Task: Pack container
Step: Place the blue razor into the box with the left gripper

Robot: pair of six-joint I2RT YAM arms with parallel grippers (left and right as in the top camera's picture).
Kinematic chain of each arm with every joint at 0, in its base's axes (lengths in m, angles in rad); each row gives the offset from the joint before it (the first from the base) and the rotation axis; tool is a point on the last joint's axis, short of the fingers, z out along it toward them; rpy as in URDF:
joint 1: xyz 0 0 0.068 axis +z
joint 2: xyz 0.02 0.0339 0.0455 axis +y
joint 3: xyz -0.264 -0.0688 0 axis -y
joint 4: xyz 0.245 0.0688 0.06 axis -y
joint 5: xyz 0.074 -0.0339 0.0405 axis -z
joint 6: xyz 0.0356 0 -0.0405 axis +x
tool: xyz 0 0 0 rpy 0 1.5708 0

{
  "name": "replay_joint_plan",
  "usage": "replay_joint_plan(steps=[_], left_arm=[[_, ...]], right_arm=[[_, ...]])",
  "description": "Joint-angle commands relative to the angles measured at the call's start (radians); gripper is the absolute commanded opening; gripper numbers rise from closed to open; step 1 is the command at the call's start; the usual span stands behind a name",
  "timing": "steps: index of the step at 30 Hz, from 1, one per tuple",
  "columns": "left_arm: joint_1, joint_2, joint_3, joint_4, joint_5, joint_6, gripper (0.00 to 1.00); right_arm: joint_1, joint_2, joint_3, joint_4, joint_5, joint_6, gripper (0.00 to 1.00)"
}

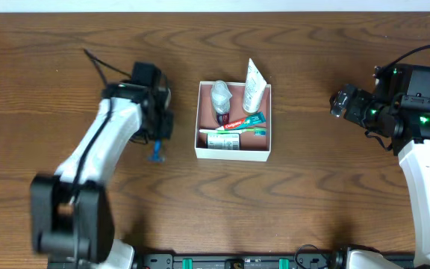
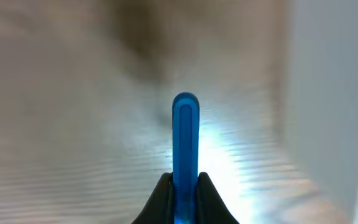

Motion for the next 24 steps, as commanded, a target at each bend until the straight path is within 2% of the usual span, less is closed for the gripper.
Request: replay_joint_plan(steps=[1, 5, 7, 14, 16, 18, 22, 24], left_arm=[[-0.049, -0.163, 0.048, -0.001, 0.069, 0.018, 0.06], [-0.161, -0.272, 0.047, 0.032, 0.165, 0.142, 0.06], [-0.24, -0.293, 0.047, 0.045, 0.165, 0.255, 0.05], [-0.441, -0.22, 0.013, 0.1, 0.162, 0.642, 0.06], [-0.457, -0.169, 0.013, 0.132, 0.161, 0.724, 0.12], [-0.46, -0.114, 0.013, 0.182, 0.147, 0.771, 0.13], [-0.46, -0.014, 0.013, 0.279, 0.144, 0.775, 0.17], [-0.46, 0.017, 0.013, 0.311, 0.144, 0.774, 0.32]], right_arm=[[-0.008, 0.002, 0.006, 0.002, -0.005, 0.007, 0.99], [-0.008, 0.002, 0.006, 0.002, -0.005, 0.007, 0.99], [-0.008, 0.002, 0.006, 0.002, -0.005, 0.007, 0.99], [-0.008, 0.002, 0.006, 0.002, -0.005, 0.007, 0.99], [-0.008, 0.002, 0.006, 0.002, -0.005, 0.007, 0.99], [-0.008, 0.002, 0.006, 0.002, -0.005, 0.007, 0.99], [-0.008, 0.002, 0.006, 0.002, -0.005, 0.007, 0.99], [-0.007, 0.002, 0.006, 0.002, -0.005, 0.007, 0.99]])
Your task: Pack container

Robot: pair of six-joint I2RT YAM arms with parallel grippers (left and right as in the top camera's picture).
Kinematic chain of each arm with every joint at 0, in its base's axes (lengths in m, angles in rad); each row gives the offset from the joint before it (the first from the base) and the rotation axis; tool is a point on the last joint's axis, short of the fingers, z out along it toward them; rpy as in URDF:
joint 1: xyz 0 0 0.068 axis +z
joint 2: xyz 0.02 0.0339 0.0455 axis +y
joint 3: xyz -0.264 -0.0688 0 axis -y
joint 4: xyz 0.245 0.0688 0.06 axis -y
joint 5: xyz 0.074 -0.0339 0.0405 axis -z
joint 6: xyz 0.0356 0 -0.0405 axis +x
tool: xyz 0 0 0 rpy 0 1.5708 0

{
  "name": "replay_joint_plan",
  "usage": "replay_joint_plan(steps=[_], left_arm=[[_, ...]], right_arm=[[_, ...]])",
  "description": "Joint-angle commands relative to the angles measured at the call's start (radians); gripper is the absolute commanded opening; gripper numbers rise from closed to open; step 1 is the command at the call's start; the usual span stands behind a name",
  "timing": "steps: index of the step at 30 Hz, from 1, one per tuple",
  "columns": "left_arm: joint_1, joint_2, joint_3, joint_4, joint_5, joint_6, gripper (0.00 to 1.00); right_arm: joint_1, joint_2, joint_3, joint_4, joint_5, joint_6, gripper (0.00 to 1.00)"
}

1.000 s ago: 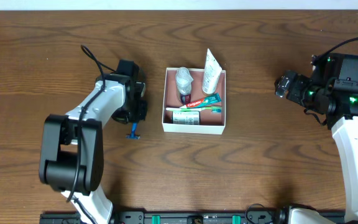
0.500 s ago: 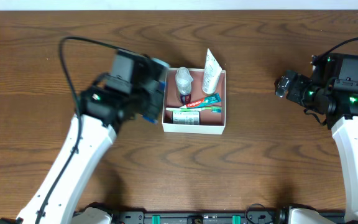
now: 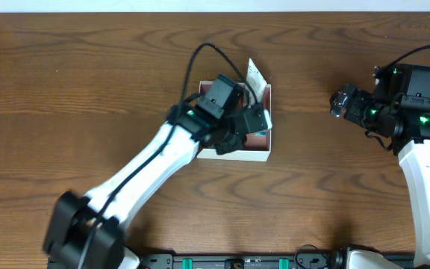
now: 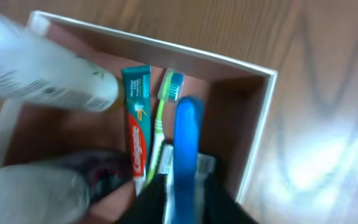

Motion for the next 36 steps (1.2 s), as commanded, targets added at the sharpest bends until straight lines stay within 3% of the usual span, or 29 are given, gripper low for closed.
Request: replay_joint_plan(steps=[1, 3, 4, 11, 16, 21, 28, 36], left_arm=[[0.002, 0.042, -0.008, 0.031, -0.008, 0.052, 0.37], [0.002, 0.039, -0.008, 0.035, -0.008, 0.044, 0.48], [0.002, 0.025, -0.006, 0.034, -0.008, 0.033, 0.98], [0.018, -0.157, 0.005, 0.026, -0.025, -0.103, 0.98], [0.081, -0.337, 0.005, -0.017, -0.228, -0.27, 0.98], [0.246, -0.451, 0.005, -0.102, -0.476, -0.514, 0.98], [0.554, -0.46, 0.005, -0.231, -0.487, -0.802, 0.98], [0.642, -0.409, 0.005, -0.25, -0.488, -0.836, 0.98]], right_arm=[[-0.007, 0.001, 0.006, 0.002, -0.004, 0.007, 0.99], [-0.007, 0.001, 0.006, 0.002, -0.004, 0.007, 0.99], [-0.008, 0.001, 0.006, 0.002, -0.004, 0.007, 0.99], [-0.008, 0.001, 0.006, 0.002, -0.005, 0.007, 0.99], [-0.008, 0.001, 0.006, 0.002, -0.005, 0.007, 0.99], [-0.008, 0.001, 0.006, 0.002, -0.004, 0.007, 0.99], [-0.008, 0.001, 0.006, 0.002, -0.004, 0.007, 0.99], [-0.008, 0.001, 0.006, 0.002, -0.004, 0.007, 0.99]])
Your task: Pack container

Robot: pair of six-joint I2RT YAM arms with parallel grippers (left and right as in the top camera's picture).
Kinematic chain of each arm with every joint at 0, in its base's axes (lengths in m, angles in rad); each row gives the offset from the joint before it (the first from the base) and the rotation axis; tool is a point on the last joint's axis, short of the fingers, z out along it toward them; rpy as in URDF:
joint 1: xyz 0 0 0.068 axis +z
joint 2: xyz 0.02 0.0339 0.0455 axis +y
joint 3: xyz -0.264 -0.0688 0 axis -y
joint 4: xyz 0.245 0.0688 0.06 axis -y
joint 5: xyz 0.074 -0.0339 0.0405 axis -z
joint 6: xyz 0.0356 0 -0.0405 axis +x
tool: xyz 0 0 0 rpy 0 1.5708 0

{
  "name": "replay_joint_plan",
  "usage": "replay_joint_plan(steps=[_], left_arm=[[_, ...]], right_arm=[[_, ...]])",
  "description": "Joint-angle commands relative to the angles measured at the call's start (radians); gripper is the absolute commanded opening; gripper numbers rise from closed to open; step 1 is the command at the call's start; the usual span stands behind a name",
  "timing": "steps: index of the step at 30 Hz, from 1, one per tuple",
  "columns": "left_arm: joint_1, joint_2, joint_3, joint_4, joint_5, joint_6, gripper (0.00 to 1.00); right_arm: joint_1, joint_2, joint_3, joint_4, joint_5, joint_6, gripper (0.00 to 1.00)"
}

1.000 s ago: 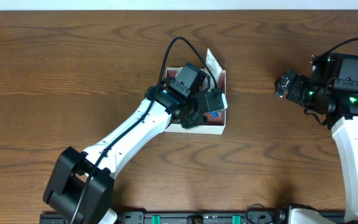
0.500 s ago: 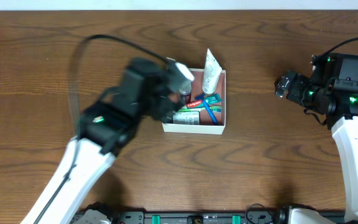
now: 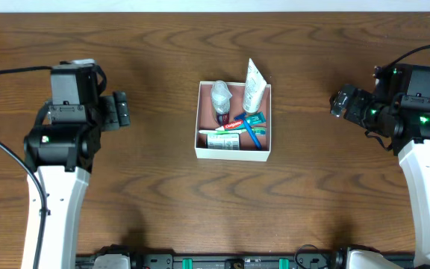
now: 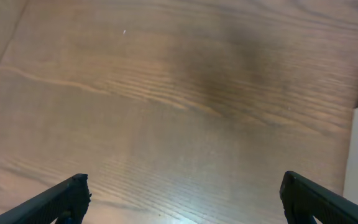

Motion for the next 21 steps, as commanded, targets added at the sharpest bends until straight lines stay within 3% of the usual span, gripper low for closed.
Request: replay_joint_plan(steps=[1, 17, 21], left_arm=[[0.006, 0.024, 0.007, 0.009, -0.012, -0.047, 0.98], [0.006, 0.043, 0.007, 0.015, -0.008, -0.046, 0.98], [0.006, 0.043, 0.007, 0.015, -0.008, -0.046, 0.98]], right_arm=[[-0.008, 0.001, 0.006, 0.002, -0.005, 0.007, 0.99], [-0.008, 0.001, 0.006, 0.0, -0.003, 0.005, 0.99], [-0.007, 0.001, 0.006, -0.065, 0.012, -0.069, 0.99]])
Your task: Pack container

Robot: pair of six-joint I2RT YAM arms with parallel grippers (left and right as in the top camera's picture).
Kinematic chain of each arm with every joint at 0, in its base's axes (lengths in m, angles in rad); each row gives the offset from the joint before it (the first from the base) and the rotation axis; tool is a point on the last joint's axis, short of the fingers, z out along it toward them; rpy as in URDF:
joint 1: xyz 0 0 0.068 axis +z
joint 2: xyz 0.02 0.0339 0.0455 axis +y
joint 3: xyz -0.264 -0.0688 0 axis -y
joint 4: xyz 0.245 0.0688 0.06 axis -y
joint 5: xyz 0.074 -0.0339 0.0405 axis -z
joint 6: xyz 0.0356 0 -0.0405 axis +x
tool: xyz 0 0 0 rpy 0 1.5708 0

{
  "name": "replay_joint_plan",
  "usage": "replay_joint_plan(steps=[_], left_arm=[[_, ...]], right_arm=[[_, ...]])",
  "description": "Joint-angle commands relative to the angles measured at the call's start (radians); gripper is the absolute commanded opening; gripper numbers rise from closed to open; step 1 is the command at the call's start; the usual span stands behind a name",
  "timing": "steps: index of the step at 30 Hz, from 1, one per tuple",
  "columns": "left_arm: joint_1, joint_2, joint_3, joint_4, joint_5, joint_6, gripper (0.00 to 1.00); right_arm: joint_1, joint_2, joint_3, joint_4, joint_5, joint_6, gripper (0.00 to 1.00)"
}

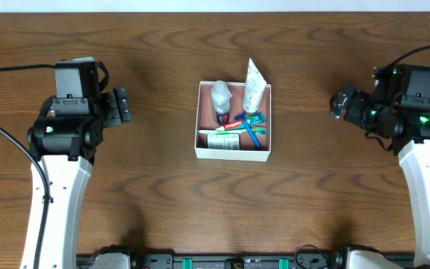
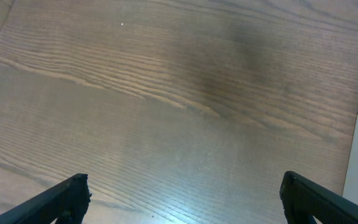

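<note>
A white box [image 1: 234,155] with a pink inside stands mid-table. In it lie a small clear bottle [image 1: 220,96], a white tube [image 1: 252,84] leaning on the far rim, a Colgate toothpaste [image 1: 243,121], a green toothbrush [image 1: 231,130] and a blue-handled item [image 1: 252,135]. My left gripper [image 1: 122,107] is well left of the box, open and empty; in the left wrist view, the left gripper [image 2: 182,190] hangs over bare wood, with the box corner at the right edge. My right gripper [image 1: 340,102] is off to the right of the box.
Brown wooden table [image 1: 163,194] all round the box. A black cable [image 1: 6,71] runs from the left arm to the left edge. The arms' bases sit at the near edge.
The left arm has shifted only slightly and its gripper is still open and empty. The box, its contents and the right arm have not moved.
My left gripper was shut on the blue-handled item just left of the box. Then it held the item over the box's right side. By 0.7 s ago the item lay in the box and the gripper was open far to the left, where it stays.
</note>
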Motion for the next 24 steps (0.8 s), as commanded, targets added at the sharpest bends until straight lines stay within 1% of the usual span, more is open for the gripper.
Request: replay_joint_plan(steps=[1, 4, 7, 10, 14, 20, 24], left_arm=[[0.004, 0.005, 0.007, 0.0, -0.008, -0.012, 0.98], [0.004, 0.005, 0.007, 0.0, -0.008, -0.012, 0.98], [0.004, 0.005, 0.007, 0.001, -0.008, -0.012, 0.98], [0.004, 0.005, 0.007, 0.001, -0.008, -0.012, 0.98], [0.004, 0.005, 0.007, 0.0, -0.008, -0.012, 0.98], [0.004, 0.005, 0.007, 0.0, -0.008, -0.012, 0.98], [0.004, 0.005, 0.007, 0.0, -0.008, -0.012, 0.98]], right_arm=[[-0.007, 0.0, 0.006, -0.043, 0.014, -0.064, 0.99], [-0.005, -0.04, 0.002, -0.054, 0.016, -0.117, 0.99], [0.017, -0.124, -0.034, 0.002, 0.016, -0.217, 0.99], [0.059, -0.256, -0.119, 0.093, 0.016, -0.341, 0.99], [0.087, -0.446, -0.267, 0.174, 0.016, -0.436, 0.99], [0.076, -0.758, -0.533, 0.248, 0.024, -0.45, 0.99], [0.076, -0.935, -0.689, 0.264, 0.024, -0.45, 0.99]])
